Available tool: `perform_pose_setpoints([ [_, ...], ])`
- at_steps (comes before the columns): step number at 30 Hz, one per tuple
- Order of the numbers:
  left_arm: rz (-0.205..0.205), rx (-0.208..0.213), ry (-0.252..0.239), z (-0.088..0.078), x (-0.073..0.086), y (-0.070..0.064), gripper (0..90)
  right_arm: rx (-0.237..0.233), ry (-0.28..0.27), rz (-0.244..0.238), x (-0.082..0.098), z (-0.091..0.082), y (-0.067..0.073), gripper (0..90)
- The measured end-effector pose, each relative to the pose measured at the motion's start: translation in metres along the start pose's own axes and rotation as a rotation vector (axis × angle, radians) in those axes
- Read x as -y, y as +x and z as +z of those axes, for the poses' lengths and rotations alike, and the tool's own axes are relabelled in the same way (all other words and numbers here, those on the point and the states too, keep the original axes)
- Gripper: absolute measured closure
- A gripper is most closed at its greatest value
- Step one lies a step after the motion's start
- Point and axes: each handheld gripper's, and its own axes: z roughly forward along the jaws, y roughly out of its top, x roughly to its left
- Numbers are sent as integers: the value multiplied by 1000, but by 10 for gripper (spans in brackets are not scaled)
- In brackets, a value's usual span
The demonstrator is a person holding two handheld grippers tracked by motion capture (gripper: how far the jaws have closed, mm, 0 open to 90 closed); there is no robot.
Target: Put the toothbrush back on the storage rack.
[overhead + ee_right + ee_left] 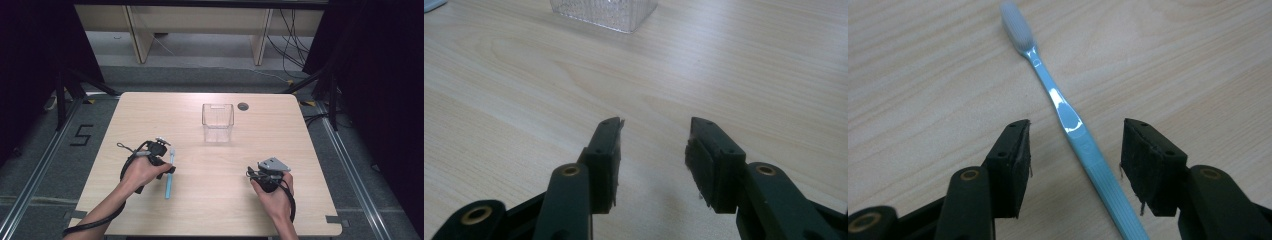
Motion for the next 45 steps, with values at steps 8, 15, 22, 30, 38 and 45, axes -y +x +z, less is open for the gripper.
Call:
perform_pose_setpoints([
  [8, 9, -27, 71, 7, -6, -3, 474, -9, 5, 9, -1, 0, 1, 566],
  [15, 48, -41, 105, 9, -7, -9, 525, -10, 19, 39, -1, -1, 4, 566],
  [22, 103, -36, 126, 10, -5, -9, 606, -12, 8, 6, -1, -1, 1, 565],
  [30, 169, -44, 150, 9, -5, -6, 683, -20, 14, 17, -1, 0, 3, 559],
  [38, 218, -50, 170, 8, -5, -3, 740, -26, 7, 13, -1, 1, 2, 556],
  [45, 249, -46, 187, 8, -7, -2, 759, -22, 11, 7, 0, 2, 2, 551],
])
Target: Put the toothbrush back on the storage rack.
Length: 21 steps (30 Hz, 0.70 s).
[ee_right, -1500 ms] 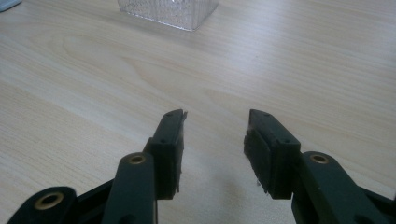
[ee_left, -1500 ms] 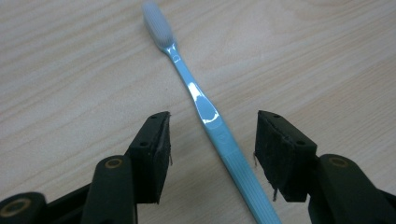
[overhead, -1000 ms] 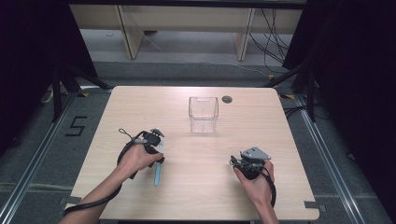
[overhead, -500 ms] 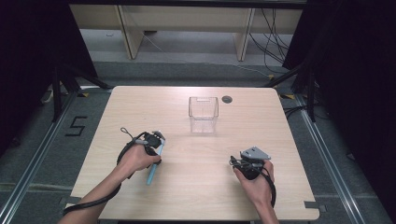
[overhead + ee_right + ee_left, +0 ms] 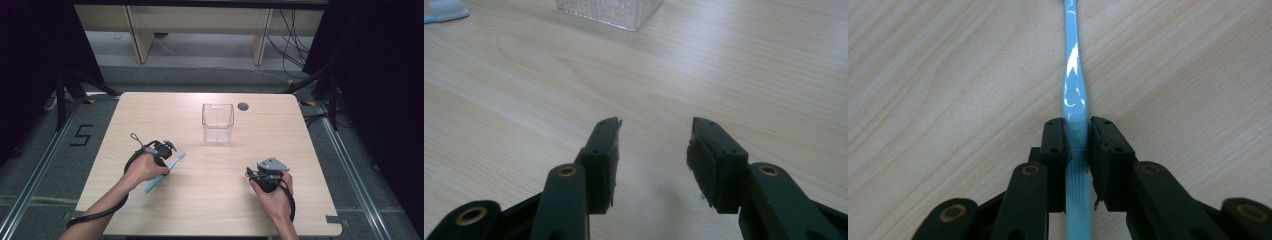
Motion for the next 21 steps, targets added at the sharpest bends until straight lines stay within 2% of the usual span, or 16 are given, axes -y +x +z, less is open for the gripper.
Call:
perform_pose_setpoints([
  [2, 12, 3, 5, 0, 0, 0, 761, 1, 7, -11, 0, -1, -1, 550],
  [4, 43, 2, 5, 0, 0, 0, 771, -1, 4, -9, 0, 0, 0, 549],
  [5, 42, 4, -9, 0, 0, -1, 775, -1, 4, -8, 0, 0, -1, 548],
  [8, 55, 6, -5, -1, 1, 0, 778, 7, 3, -15, 0, -1, -1, 549],
  [9, 57, 11, -21, 0, 2, 0, 779, -9, -1, -1, 0, 0, 0, 549],
  [13, 71, 29, -48, -1, 5, 2, 780, 0, 0, -13, 0, -1, 0, 549],
  [17, 80, 37, -96, -4, 9, 5, 781, -10, -4, 0, 0, -1, 0, 549],
  [18, 80, 41, -104, -6, 9, 6, 781, 7, -12, -18, 0, -1, 0, 549],
  [19, 80, 41, -104, -6, 9, 6, 781, 7, -12, -18, 0, -1, 0, 549],
  [20, 78, 44, -125, -8, 11, 7, 781, 0, -14, -9, 0, -1, 0, 551],
  [21, 76, 43, -131, -9, 12, 7, 781, 17, -26, -17, 0, -2, 0, 552],
])
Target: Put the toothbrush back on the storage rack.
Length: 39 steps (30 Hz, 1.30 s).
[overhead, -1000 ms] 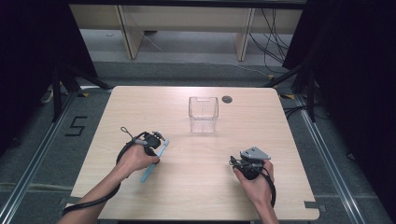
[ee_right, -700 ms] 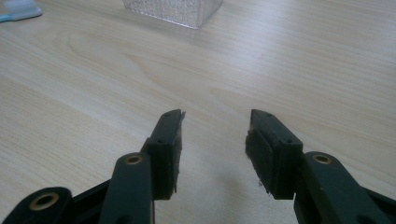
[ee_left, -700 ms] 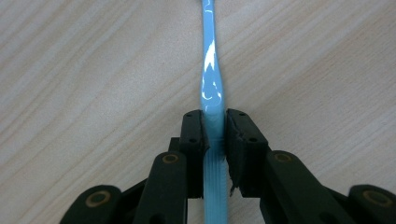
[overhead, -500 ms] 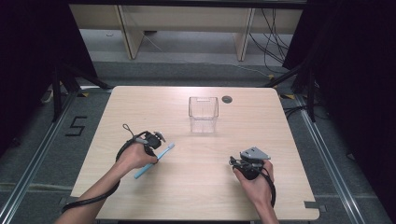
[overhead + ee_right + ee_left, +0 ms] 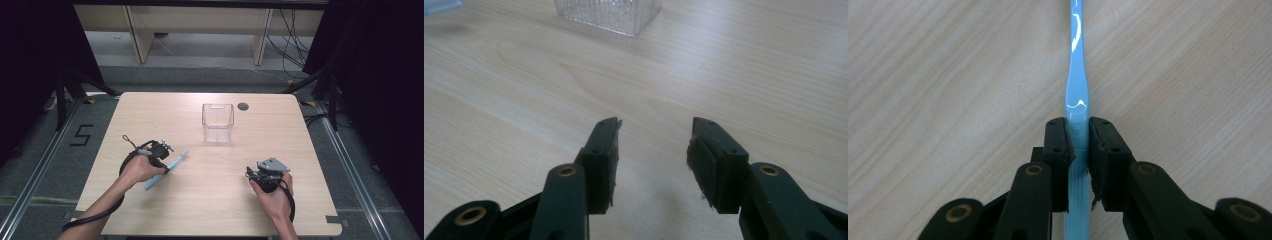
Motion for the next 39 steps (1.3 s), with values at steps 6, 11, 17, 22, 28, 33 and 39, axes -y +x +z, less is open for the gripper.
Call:
perform_pose_setpoints([
  [6, -23, -2, -56, -7, 3, 3, 781, 0, -1, 4, 0, 0, 0, 551],
  [11, -32, 3, -136, -15, 7, 7, 780, 13, -11, 20, 1, -2, 1, 551],
  [17, -42, 23, -261, -23, 14, 10, 780, 5, -19, 29, 1, -1, 2, 551],
  [22, -63, 26, -382, -27, 20, 13, 781, 11, -37, 3, 1, 0, 1, 551],
  [28, -81, 3, -534, -27, 29, 13, 781, 11, -38, 12, 1, -1, 3, 551],
  [33, -74, -4, -651, -26, 36, 12, 781, 9, -59, 25, 0, -1, 5, 555],
  [39, -106, -19, -764, -24, 44, 11, 781, 5, -76, -4, -2, -2, 4, 557],
])
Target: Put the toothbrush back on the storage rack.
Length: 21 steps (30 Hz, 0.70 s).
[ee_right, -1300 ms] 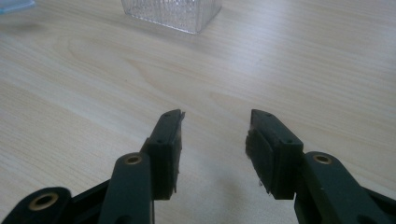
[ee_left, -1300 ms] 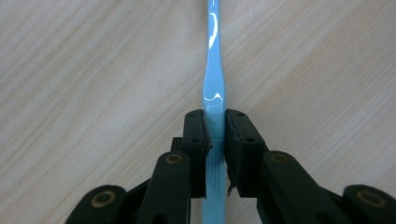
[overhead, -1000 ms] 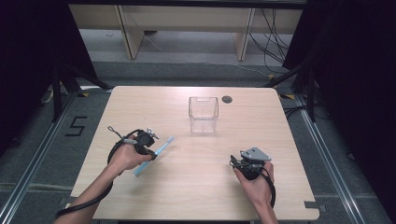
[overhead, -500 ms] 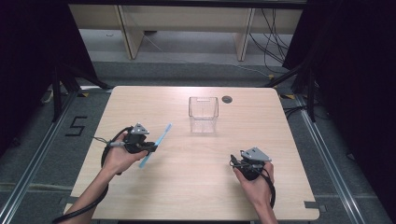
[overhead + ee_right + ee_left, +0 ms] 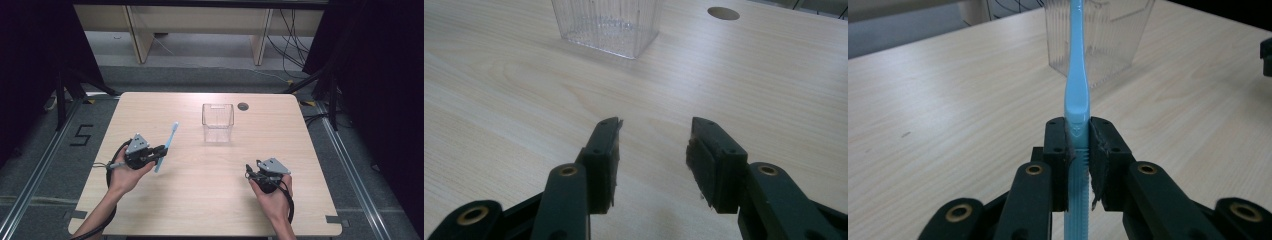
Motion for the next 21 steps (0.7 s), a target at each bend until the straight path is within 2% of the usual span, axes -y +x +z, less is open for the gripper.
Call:
perform_pose_setpoints([
  [1, -16, -7, -49, -2, 2, 0, 781, 0, 4, 0, 0, -1, 0, 558],
  [2, -17, -9, -70, -3, 3, 0, 781, -13, 6, 14, 0, 0, 1, 558],
  [3, -10, -8, -85, -4, 4, 1, 781, -27, -2, 3, 0, 1, 0, 558],
  [6, -9, -5, -109, -6, 5, 1, 781, -15, -5, 5, -1, 1, 1, 558],
  [7, -10, -11, -130, -8, 7, 2, 781, 2, -7, 25, -1, -1, 3, 558],
  [8, -13, -7, -149, -8, 8, 2, 781, 3, -23, 15, -1, 0, 2, 559],
  [9, -13, -6, -172, -8, 10, 3, 781, -9, -20, 42, -1, 0, 4, 560],
  [10, -11, -8, -168, -10, 10, 3, 781, -6, -19, 29, -1, -1, 3, 560],
  [11, -7, -6, -174, -10, 11, 3, 781, 5, -10, 47, -2, -2, 5, 561],
  [13, 17, -30, -166, -9, 14, 2, 781, -16, -22, 10, -3, -1, 4, 561],
  [16, 35, -46, -176, -8, 17, 2, 781, -29, -33, 20, -5, -1, 6, 561],
  [17, 43, -49, -184, -8, 18, 2, 781, -31, -33, 58, -5, -2, 10, 561],
  [18, 40, -49, -190, -8, 18, 1, 781, -35, -37, 24, -6, -2, 8, 561],
  [21, 39, -51, -217, -9, 19, 0, 781, -57, -43, 33, -9, -2, 10, 561],
])
